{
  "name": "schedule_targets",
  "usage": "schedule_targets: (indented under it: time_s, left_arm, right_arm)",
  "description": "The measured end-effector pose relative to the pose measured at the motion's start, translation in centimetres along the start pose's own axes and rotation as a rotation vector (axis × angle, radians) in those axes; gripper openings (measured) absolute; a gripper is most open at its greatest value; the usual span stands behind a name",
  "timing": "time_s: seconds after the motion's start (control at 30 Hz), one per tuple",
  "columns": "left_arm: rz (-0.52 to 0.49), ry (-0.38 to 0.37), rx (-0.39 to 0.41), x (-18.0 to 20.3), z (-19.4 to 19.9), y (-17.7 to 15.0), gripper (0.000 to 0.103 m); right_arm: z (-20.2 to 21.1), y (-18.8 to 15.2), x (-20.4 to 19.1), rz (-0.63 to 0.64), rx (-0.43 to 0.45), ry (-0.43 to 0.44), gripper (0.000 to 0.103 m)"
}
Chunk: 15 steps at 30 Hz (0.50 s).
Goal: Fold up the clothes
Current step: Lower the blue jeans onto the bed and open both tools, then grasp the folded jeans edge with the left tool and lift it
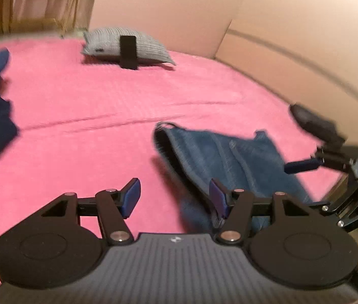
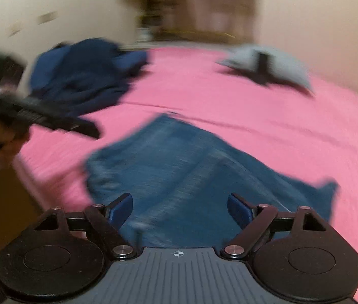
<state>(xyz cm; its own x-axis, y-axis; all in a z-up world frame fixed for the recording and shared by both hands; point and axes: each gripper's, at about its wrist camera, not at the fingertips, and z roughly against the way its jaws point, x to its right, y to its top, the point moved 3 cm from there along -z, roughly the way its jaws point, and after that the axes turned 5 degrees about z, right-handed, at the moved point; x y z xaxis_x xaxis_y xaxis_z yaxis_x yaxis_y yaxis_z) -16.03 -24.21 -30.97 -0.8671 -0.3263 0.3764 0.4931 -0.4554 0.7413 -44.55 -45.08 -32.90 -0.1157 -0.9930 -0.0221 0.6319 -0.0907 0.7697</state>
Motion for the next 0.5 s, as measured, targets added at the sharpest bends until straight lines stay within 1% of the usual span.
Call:
schedule_targets:
  time_s: [0.07, 0.13, 0.2, 0.3, 0.37, 0.43, 0.47, 0.5]
  left_arm:
    - [0.037, -0.035, -0.055, -0.5, -2.1, 0.5, 0.056]
    - [0.069, -0.054, -0.101, -1.1, -4.0, 0.4, 0.056]
    - [0.114, -0.092, -0.165, -1.6, -5.5, -0.1, 0.056]
    - [0.242, -0.188, -0.245, -2.9, -7.2, -0.8, 0.056]
    - [0.324, -0.232, -0.306, -3.5, -8.3, -1.5, 0.057]
    - [0.385, -0.267, -0.349, -3.8, -9.1, -2.3, 0.056]
    - [0.406, -0.276, -0.349, -3.9, -9.2, -2.5, 0.052]
    - [0.425, -0.282, -0.340, -3.9, -9.1, -2.5, 0.046]
  right_arm:
    - [-0.1, 0.5, 2.9, -0.108, 0.016, -0.006, 0.085]
    - [0.0, 0.7, 4.5, -0.155, 0.026, -0.021, 0.085]
    - [0.1, 1.2, 5.4, -0.154, 0.024, -0.041, 0.085]
    - [0.1, 1.9, 6.5, -0.139, 0.018, -0.070, 0.085]
    - [-0.2, 2.4, 6.9, -0.140, 0.027, -0.074, 0.085]
    - [-0.6, 2.7, 7.2, -0.149, 0.037, -0.074, 0.085]
    - [-0.4, 2.7, 7.3, -0.150, 0.038, -0.074, 0.085]
    - [-0.2, 2.7, 7.4, -0.151, 0.040, -0.074, 0.085]
